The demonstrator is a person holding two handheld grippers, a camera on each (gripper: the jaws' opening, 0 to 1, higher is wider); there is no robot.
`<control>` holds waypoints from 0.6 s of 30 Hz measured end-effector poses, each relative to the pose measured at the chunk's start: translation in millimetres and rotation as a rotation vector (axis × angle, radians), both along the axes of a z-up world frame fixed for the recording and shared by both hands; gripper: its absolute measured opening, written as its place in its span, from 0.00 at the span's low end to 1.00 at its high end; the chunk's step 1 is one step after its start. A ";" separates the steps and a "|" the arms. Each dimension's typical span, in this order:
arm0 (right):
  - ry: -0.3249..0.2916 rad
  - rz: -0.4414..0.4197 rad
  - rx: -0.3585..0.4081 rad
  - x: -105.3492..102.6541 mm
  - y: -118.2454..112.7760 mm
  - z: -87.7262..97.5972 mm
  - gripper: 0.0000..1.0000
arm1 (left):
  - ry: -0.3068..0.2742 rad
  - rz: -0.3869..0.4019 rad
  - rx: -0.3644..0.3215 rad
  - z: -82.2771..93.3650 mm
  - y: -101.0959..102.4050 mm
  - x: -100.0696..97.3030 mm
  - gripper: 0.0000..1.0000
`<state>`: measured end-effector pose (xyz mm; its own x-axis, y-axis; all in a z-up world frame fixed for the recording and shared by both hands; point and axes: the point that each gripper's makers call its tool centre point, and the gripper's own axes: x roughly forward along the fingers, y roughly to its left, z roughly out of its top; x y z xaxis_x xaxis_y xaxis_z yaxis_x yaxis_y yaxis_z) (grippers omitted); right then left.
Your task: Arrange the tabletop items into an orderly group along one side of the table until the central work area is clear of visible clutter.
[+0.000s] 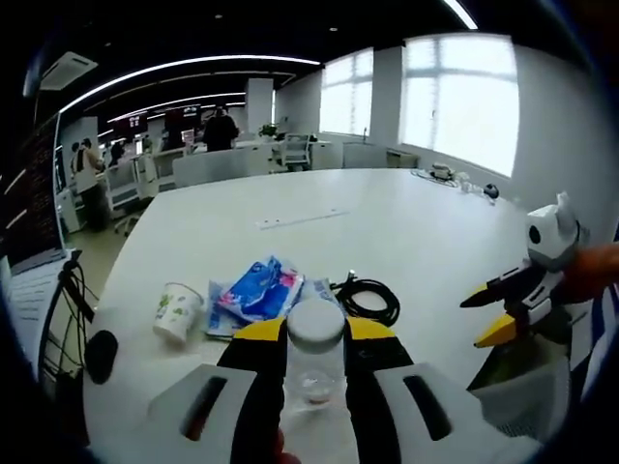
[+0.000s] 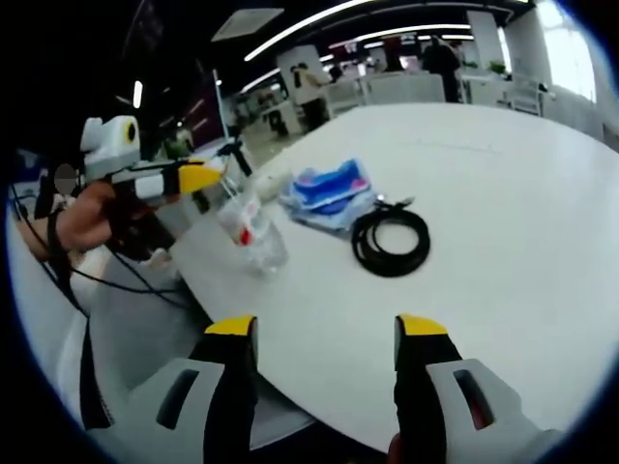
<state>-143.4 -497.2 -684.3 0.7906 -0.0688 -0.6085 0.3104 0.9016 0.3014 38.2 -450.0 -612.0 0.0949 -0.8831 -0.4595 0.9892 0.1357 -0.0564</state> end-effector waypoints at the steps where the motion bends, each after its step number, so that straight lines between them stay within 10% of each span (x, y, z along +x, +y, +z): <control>1: 0.000 0.002 -0.002 -0.2 -0.1 0.8 0.55 | -0.002 -0.002 -0.002 0.4 0.0 -0.9 0.20; 18: 0.004 -0.014 0.002 -8.4 0.4 -2.7 0.55 | 0.031 0.026 -0.009 -2.5 2.4 -1.7 0.24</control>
<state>-151.8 -496.8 -687.0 0.7871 -0.0785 -0.6118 0.3241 0.8965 0.3019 36.5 -447.6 -614.4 0.1036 -0.8848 -0.4543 0.9831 0.1605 -0.0885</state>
